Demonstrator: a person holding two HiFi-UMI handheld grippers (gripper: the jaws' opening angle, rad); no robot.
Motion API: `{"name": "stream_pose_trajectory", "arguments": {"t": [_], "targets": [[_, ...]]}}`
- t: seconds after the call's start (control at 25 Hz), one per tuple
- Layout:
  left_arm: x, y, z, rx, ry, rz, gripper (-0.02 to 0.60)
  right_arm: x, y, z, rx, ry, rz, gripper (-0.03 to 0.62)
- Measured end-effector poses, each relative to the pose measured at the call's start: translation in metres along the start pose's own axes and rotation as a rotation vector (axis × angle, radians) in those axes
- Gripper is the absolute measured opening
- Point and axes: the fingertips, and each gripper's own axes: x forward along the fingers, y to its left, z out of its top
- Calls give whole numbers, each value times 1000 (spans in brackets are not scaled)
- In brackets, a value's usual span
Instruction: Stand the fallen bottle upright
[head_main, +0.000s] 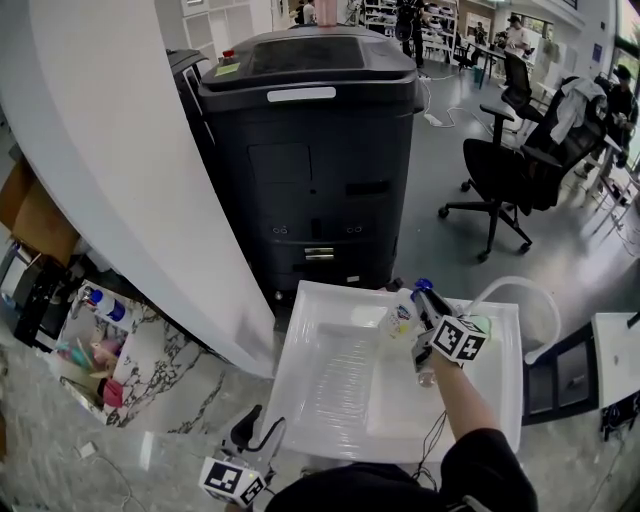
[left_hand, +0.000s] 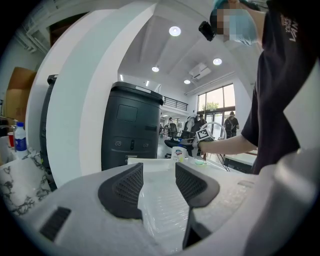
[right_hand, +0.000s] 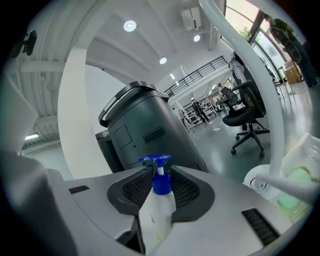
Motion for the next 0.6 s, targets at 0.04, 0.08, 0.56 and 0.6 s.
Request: {"name": "stream_pose_trajectory", "arguments": {"t": [0.04, 0.08, 0.56, 0.6], "targets": [[1, -1, 0, 1, 1, -2, 204, -1, -1, 3, -17, -10, 0, 114], [2, -3, 0, 3, 2, -5, 204, -1, -2, 6, -33, -19, -2, 112], [2, -14, 1, 18, 15, -9, 204, -9, 16, 13, -459, -68, 27, 104], [1, -14, 1, 19, 16, -8, 204, -11, 16, 12, -468, -70, 29, 104]]}}
